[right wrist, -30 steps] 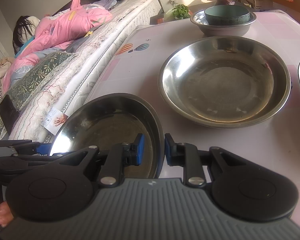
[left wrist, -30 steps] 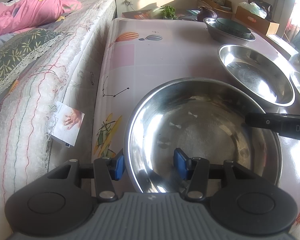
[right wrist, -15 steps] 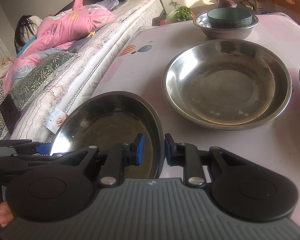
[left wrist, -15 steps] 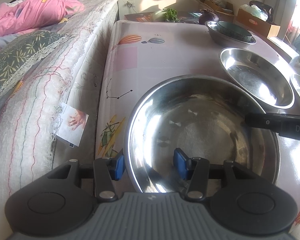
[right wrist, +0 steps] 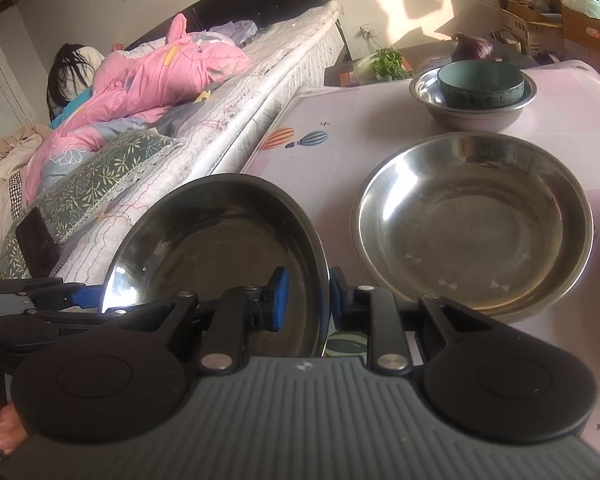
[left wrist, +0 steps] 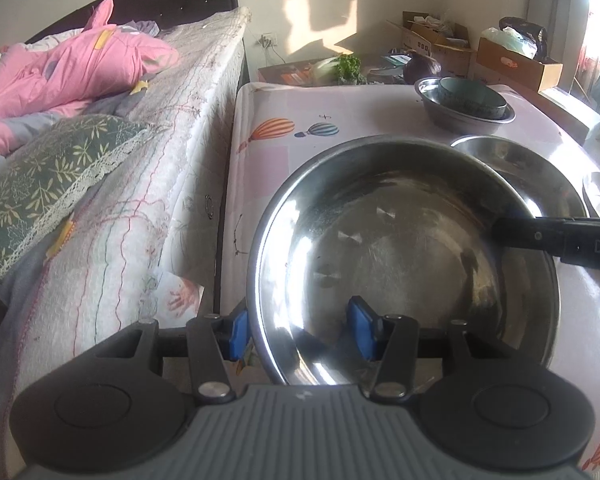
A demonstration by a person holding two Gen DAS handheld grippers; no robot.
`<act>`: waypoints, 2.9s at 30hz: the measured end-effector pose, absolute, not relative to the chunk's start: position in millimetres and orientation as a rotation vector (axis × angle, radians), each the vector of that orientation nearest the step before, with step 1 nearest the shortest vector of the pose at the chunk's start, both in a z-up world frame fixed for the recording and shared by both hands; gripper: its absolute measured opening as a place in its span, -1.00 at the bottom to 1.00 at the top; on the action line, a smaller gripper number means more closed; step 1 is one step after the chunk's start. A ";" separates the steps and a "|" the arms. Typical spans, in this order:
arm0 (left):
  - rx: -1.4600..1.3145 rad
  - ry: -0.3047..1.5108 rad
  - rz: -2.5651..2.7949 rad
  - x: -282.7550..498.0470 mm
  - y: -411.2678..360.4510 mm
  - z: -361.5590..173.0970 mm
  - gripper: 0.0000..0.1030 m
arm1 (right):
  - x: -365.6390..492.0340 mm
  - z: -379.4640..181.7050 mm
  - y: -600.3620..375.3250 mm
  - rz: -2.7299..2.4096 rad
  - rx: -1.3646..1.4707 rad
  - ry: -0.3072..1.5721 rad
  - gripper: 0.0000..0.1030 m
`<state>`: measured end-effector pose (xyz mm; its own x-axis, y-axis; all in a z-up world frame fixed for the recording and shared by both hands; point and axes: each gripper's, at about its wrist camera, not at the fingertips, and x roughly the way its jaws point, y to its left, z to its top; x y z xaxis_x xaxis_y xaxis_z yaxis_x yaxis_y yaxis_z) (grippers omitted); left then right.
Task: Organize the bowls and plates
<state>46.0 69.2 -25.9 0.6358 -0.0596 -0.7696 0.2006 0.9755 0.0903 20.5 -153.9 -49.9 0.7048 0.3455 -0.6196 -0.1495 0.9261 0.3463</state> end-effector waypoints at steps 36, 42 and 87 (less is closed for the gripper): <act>0.303 0.893 -0.454 131.4 -97.4 -46.2 -0.02 | 39.7 -66.6 -323.7 -0.041 0.396 0.716 -0.48; 0.297 0.885 -0.456 132.2 -96.0 -43.6 -0.02 | 46.5 -68.1 -323.1 -0.044 0.394 0.722 -0.48; 0.249 0.802 -0.483 74.4 -115.1 6.7 0.29 | -36.7 -49.1 -352.0 -0.105 0.461 0.600 0.10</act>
<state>74.4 -115.1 6.7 0.5948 -0.3186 -0.7381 0.5034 0.8634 0.0329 -36.7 -352.0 -49.1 0.8234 0.0364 -0.5663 0.2268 0.8936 0.3873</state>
